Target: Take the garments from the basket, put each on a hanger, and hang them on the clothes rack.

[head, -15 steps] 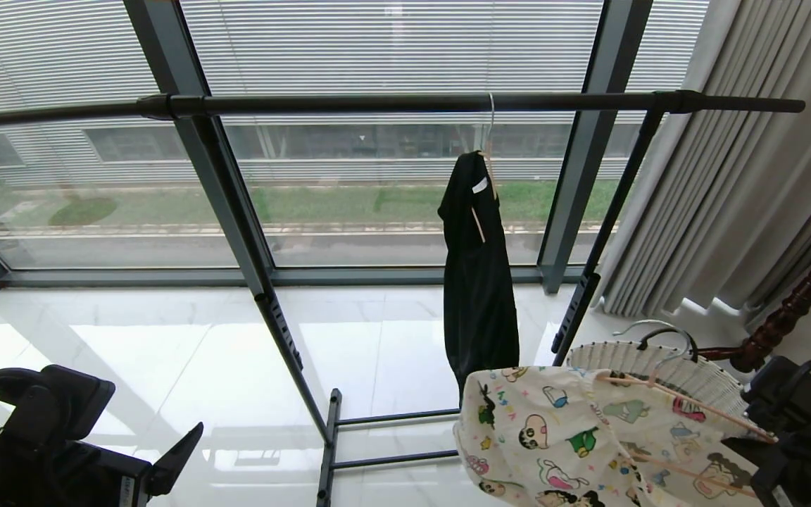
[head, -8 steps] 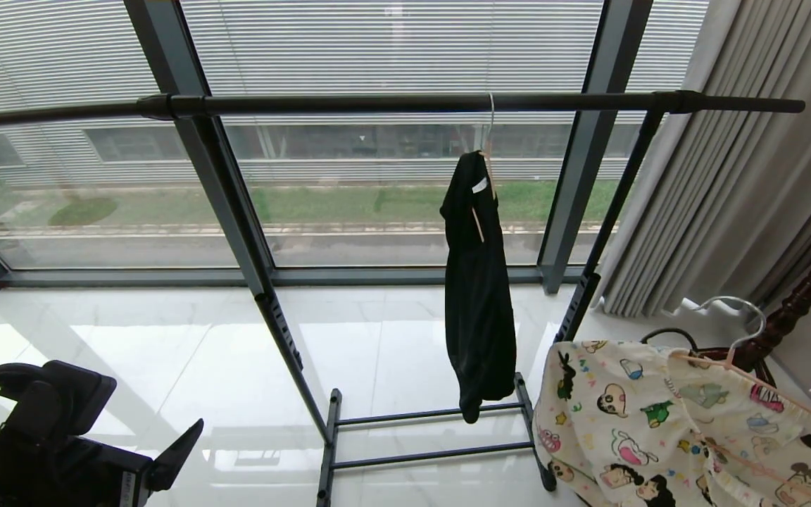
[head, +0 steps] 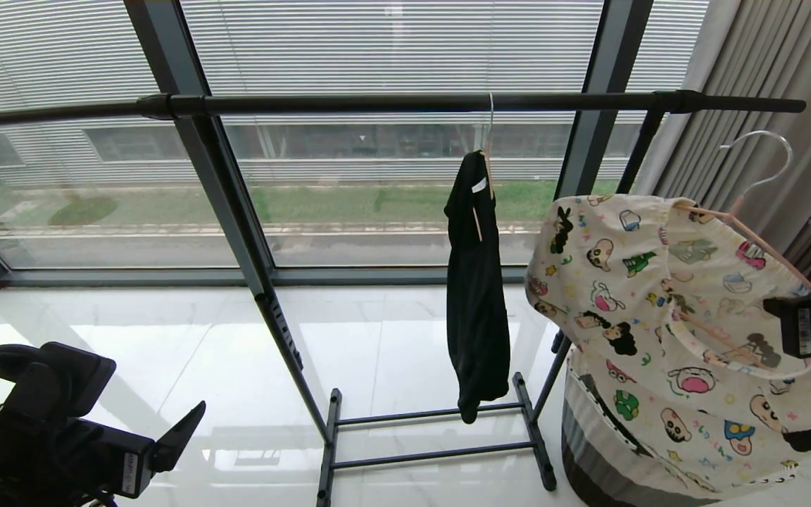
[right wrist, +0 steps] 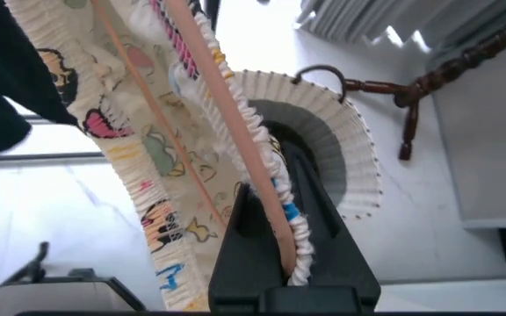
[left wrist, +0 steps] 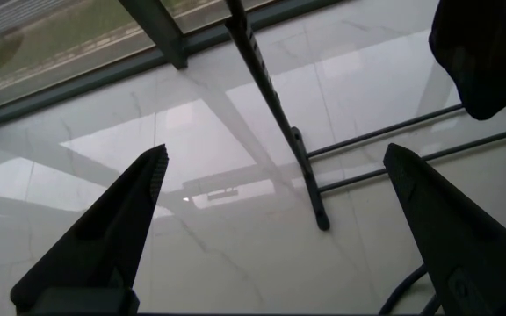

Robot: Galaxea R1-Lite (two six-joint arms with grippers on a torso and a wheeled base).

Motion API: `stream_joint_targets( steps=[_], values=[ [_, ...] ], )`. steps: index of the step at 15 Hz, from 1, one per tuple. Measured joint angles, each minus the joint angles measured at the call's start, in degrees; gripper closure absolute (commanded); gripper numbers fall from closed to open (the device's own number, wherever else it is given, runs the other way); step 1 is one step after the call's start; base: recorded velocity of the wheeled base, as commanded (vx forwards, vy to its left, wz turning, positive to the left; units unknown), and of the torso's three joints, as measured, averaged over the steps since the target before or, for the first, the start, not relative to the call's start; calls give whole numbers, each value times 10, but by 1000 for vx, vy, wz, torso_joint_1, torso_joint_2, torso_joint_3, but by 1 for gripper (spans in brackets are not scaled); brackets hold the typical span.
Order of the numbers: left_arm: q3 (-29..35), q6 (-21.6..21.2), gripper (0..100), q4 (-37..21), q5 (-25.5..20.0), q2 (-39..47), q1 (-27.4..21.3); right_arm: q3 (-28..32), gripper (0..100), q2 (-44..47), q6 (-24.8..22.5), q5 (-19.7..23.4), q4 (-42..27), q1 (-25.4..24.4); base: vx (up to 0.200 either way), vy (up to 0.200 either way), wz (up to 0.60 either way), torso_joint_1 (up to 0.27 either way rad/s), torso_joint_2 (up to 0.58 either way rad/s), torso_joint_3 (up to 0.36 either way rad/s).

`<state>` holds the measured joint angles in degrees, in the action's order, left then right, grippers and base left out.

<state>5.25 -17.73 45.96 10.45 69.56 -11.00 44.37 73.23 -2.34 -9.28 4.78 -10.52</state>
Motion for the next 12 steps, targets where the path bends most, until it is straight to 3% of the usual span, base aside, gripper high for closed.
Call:
stream_joint_targets(
  steps=[3,12],
  values=[
    [1,0,0,0,0,-2,-1,39,100,36,8,-11,1,-28,200,0,0,-10,5,5],
    [0,0,0,0,-1,-2,-4,86,100,62,6,-14,0,-40,200,0,0,8,4,3]
  ],
)
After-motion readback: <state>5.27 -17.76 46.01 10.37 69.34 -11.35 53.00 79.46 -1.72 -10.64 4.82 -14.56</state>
